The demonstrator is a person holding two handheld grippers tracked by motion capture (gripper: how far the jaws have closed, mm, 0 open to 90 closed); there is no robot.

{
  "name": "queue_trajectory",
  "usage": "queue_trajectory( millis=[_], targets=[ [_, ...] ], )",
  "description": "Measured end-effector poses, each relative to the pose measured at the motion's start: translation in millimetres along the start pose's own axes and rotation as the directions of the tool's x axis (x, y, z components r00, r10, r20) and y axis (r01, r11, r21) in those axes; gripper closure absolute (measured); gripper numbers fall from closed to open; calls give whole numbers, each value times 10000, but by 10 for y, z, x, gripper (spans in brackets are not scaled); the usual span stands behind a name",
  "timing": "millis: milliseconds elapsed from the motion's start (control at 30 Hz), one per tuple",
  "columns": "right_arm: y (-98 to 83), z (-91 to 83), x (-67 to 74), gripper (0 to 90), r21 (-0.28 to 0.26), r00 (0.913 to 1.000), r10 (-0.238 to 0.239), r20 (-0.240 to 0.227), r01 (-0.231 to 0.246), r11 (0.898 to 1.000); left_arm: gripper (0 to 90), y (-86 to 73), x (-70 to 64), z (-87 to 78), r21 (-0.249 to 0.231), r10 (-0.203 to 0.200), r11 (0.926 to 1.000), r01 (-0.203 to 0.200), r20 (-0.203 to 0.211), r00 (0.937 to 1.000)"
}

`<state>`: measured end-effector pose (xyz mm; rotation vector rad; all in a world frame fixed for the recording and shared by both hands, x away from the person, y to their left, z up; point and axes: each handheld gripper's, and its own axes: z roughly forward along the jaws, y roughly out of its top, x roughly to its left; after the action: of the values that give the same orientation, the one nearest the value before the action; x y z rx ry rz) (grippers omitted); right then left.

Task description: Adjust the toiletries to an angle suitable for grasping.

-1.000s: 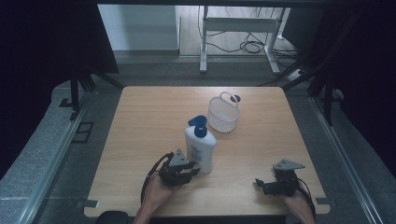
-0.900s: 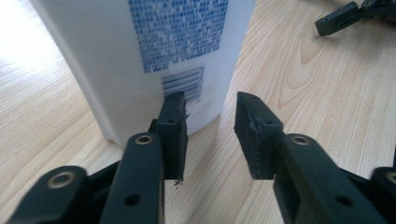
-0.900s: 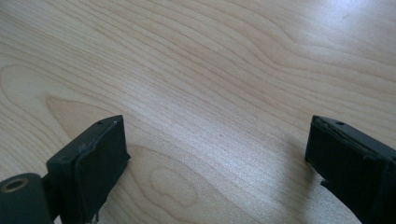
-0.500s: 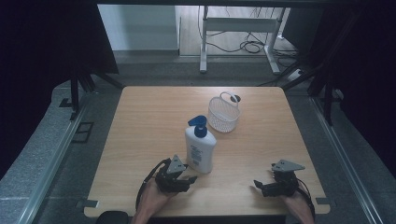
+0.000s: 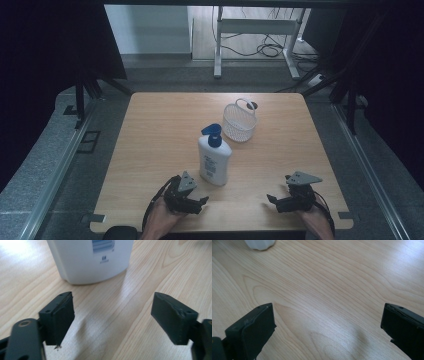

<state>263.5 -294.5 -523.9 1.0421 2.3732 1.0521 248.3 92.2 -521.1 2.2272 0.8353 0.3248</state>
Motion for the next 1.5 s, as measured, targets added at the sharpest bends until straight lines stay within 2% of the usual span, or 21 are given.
queue_trajectory(
  millis=[100, 433, 533, 733, 933, 1167, 1500],
  targets=[
    [35, -5, 22, 0, -27, 9998, -13, -193, 12, 10000, 133, -24, -12, 8, 99, -41, 9999, 43, -107, 9999],
    [160, -19, 72, 0, -415, 9991, -94, -416, 77, 9991, 127, -120, -45, 64, 476, -178, 9987, 188, -218, 9996],
    [229, -22, 99, 0, -595, 9982, -283, -522, 252, 9979, 123, -144, -48, 111, 611, -256, 9978, 271, -248, 9994],
    [347, -14, 151, 0, -817, 9918, -407, -1212, 309, 9962, 119, -176, -18, 120, 363, -350, 9987, 358, -204, 9992],
    [480, 11, 225, 0, -946, 9872, -707, -1427, 575, 9939, 119, -192, -22, 120, 254, -404, 9988, 409, -195, 9990],
    [660, 79, 304, 0, -1095, 9803, -746, -1828, 551, 9925, 119, -192, -20, 120, 261, -403, 9988, 408, -188, 9990],
    [928, 169, 410, 0, -1216, 9719, -995, -2135, 746, 9898, 119, -192, -16, 118, 294, -342, 9990, 347, -196, 9992]
  ],
)
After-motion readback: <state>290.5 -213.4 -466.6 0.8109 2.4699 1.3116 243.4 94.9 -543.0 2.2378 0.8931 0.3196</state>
